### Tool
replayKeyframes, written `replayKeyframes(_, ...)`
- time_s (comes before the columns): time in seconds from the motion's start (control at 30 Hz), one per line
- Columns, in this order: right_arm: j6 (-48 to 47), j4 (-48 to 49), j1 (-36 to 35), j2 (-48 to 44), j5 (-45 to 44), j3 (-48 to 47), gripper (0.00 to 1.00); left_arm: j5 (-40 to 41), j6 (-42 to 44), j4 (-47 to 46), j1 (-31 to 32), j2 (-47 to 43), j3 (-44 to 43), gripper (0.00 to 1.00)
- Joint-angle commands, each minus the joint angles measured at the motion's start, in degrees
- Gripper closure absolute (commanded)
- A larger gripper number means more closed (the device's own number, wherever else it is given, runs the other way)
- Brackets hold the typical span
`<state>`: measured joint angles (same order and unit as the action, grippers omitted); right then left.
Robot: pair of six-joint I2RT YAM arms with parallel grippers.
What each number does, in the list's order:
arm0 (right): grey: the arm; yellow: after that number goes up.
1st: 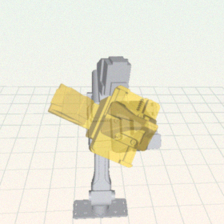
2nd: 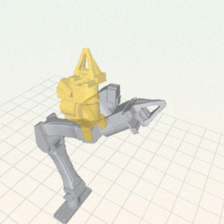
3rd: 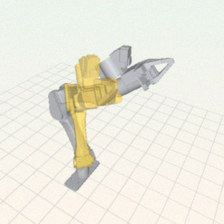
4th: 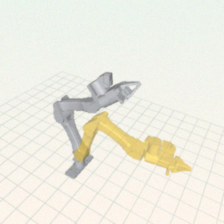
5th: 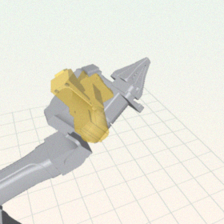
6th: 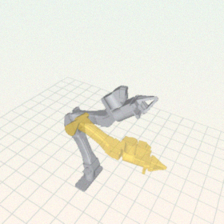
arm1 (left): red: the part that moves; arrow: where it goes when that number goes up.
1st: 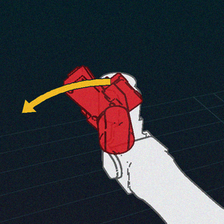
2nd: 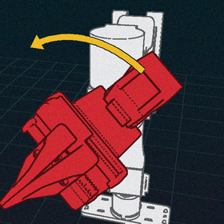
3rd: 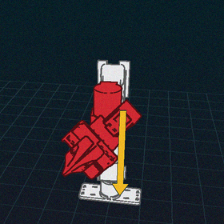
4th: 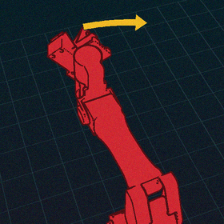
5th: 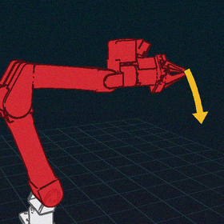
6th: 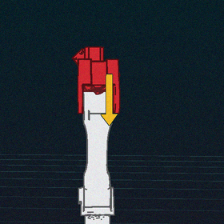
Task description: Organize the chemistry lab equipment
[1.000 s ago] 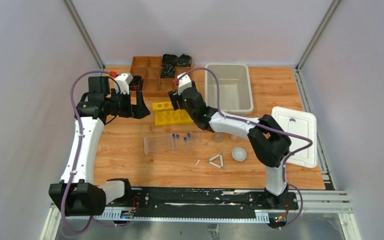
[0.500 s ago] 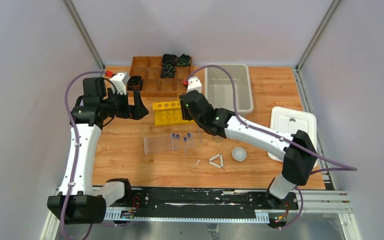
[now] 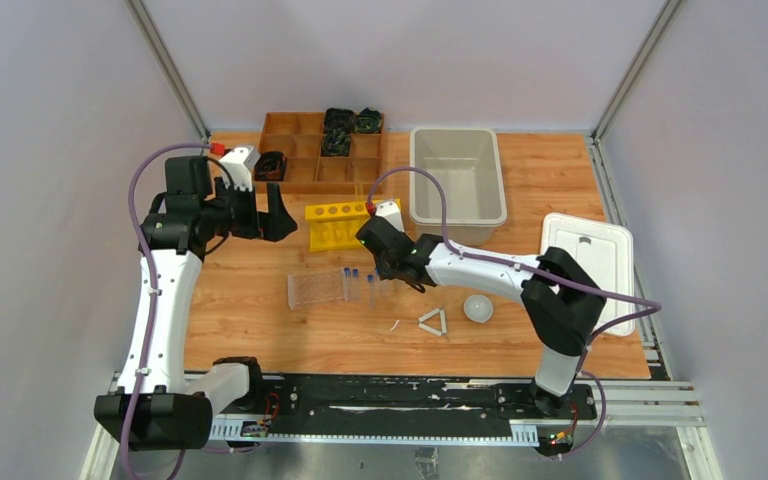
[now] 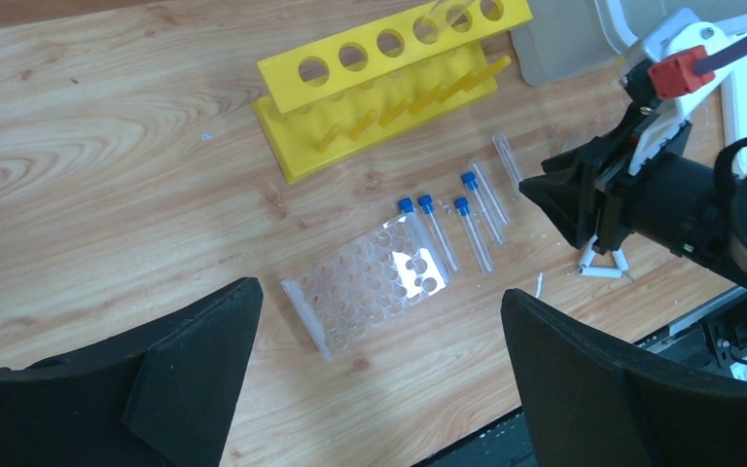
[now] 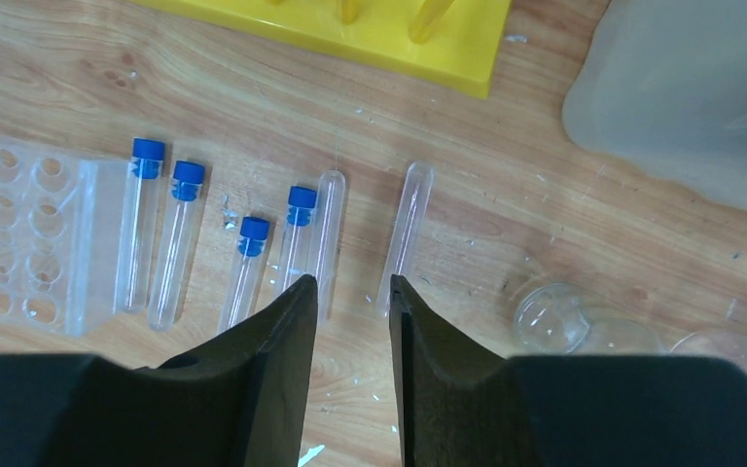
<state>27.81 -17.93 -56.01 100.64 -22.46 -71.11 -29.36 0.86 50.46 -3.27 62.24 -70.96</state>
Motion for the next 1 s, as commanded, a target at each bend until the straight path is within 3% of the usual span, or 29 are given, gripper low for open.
replayKeyframes(0.0, 1.36, 1.67, 1.70, 2.11, -0.08, 1.82, 0.59, -1.18, 1.02, 1.27, -0.36, -1.03, -1.36, 0.00)
replayKeyframes(0.27, 0.97, 6.49, 3.76, 4.22, 0.78, 4.64, 0.58, -2.01, 1.52, 1.59, -0.41, -0.98, -2.11, 0.00)
replayKeyframes(0.73, 3.52, 9.59, 3.80, 8.13, 0.99, 6.63, 0.67, -2.21, 1.57, 1.79, -0.39, -1.81, -2.56, 0.00)
replayKeyframes(0.83, 4.44, 9.73, 3.80, 7.77, 1.33, 7.61, 0.74, -3.77, 2.21, 1.84, -0.37, -2.39, -2.56, 0.00)
replayKeyframes(0.97, 4.89, 9.61, 3.80, 5.37, 1.87, 8.31, 0.97, -5.30, 2.65, 1.86, -0.38, -2.91, -2.73, 0.00)
